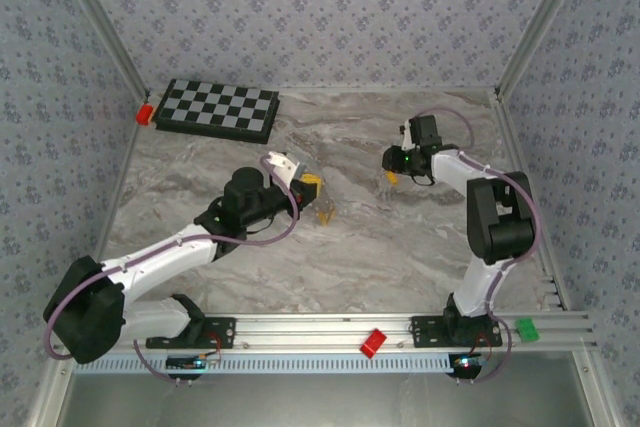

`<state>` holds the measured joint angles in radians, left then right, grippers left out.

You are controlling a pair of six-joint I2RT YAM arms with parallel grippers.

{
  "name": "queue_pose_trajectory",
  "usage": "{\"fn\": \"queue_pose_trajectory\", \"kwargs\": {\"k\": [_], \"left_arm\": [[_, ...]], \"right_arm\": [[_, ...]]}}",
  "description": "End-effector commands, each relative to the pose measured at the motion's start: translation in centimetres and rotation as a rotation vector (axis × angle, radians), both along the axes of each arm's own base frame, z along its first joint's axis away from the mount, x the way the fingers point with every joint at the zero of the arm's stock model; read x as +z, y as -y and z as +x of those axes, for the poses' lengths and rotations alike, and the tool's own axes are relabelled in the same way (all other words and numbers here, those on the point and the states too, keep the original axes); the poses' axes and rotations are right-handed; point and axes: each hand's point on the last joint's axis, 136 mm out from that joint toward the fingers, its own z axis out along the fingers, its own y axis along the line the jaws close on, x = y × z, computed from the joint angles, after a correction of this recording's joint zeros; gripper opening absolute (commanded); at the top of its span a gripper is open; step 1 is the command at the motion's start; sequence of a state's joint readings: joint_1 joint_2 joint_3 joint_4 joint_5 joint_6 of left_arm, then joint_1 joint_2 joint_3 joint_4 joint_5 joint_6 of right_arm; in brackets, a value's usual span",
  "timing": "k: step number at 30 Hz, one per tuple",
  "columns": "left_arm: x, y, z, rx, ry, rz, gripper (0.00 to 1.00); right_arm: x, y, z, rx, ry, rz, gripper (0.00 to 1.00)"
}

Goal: Put the keys on the keyring

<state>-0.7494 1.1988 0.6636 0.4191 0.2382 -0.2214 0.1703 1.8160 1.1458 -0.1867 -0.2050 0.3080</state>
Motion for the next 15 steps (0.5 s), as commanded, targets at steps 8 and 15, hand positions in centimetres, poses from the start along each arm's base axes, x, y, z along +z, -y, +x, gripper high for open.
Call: {"fn": "queue_pose_trajectory", "kwargs": {"k": [8,15], "left_arm": [[2.4,0.4,-0.5,-0.020,0.039,-0.062,0.00],[2.4,0.4,-0.5,-0.023,0.038,-0.063,0.00]], "right_arm": [[-1.5,-0.5,1.4,0.048,-0.069,0.028,0.32],[-2.8,-1.0,1.1,0.068,-0.115,0.036,0.30]]}}
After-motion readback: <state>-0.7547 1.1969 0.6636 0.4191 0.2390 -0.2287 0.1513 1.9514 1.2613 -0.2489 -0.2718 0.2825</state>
